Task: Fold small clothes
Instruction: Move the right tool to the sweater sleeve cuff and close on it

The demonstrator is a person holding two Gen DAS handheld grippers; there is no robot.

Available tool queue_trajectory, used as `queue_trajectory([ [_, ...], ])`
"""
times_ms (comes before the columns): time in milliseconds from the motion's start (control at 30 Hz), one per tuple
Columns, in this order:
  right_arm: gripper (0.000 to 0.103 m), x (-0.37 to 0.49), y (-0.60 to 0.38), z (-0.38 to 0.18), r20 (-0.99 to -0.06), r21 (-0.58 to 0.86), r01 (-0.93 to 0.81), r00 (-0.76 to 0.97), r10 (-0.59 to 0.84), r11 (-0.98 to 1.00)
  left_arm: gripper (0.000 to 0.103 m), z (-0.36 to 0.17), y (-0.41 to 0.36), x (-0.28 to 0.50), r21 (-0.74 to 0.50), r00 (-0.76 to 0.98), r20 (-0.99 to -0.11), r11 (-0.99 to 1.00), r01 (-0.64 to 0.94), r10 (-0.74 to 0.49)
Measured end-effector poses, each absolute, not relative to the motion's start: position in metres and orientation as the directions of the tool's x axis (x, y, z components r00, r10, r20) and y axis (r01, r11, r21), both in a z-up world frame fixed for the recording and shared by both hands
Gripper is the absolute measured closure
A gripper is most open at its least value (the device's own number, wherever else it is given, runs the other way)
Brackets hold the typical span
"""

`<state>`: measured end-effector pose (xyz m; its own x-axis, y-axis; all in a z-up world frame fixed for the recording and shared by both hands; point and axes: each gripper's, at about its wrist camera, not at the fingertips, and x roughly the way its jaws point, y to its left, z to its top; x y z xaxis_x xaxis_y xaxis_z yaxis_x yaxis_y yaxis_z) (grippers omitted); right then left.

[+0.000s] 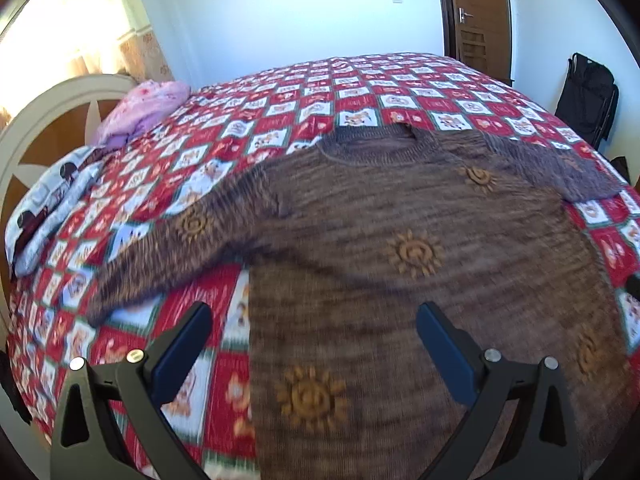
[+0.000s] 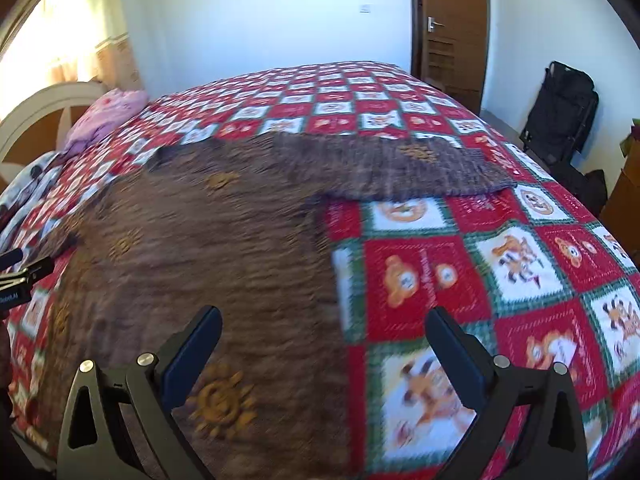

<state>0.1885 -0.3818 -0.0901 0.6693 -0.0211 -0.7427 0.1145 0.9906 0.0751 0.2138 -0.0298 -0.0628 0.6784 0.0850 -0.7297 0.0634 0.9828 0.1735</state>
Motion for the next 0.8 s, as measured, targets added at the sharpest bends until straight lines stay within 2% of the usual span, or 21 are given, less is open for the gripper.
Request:
queue_trajectory([
  [167, 0.002, 0.217, -0.416, -0.093, -0.734, 0.071, 0.175, 0.676, -0.067, 0.982, 0.0, -0.073, -0.037, 0.243, 0.172, 0.687, -0.722, 0.984, 0.056, 0.086],
  [333, 0.022, 0.254, -0.457, -0.098, -0.755, 0.084, 0.233, 0.649, -0.091, 0.969, 0.0, -0.089, -0.046, 0.274, 0.191, 0.682, -0.723, 0.981, 0.04, 0.113],
  [467, 0.023, 0.28, -0.495, -0.102, -0.763, 0.08, 0.301, 0.632, -0.136, 0.95, 0.0, -0.099, -0.051, 0.297, 0.198, 0.672, -0.729, 0.98, 0.03, 0.127],
  [533, 0.03, 0.289, -0.513, -0.104, -0.767, 0.088, 0.338, 0.624, -0.153, 0.937, 0.0, -0.102, -0.052, 0.308, 0.196, 0.666, -0.734, 0.98, 0.022, 0.132],
  [667, 0.033, 0.302, -0.551, -0.104, -0.768, 0.082, 0.414, 0.606, -0.207, 0.907, 0.0, -0.106, -0.049, 0.326, 0.165, 0.656, -0.744, 0.986, -0.01, 0.131],
  [800, 0.044, 0.313, -0.578, -0.107, -0.78, 0.072, 0.463, 0.578, -0.239, 0.884, 0.0, -0.111, -0.046, 0.343, 0.154, 0.65, -0.747, 0.987, -0.036, 0.14],
])
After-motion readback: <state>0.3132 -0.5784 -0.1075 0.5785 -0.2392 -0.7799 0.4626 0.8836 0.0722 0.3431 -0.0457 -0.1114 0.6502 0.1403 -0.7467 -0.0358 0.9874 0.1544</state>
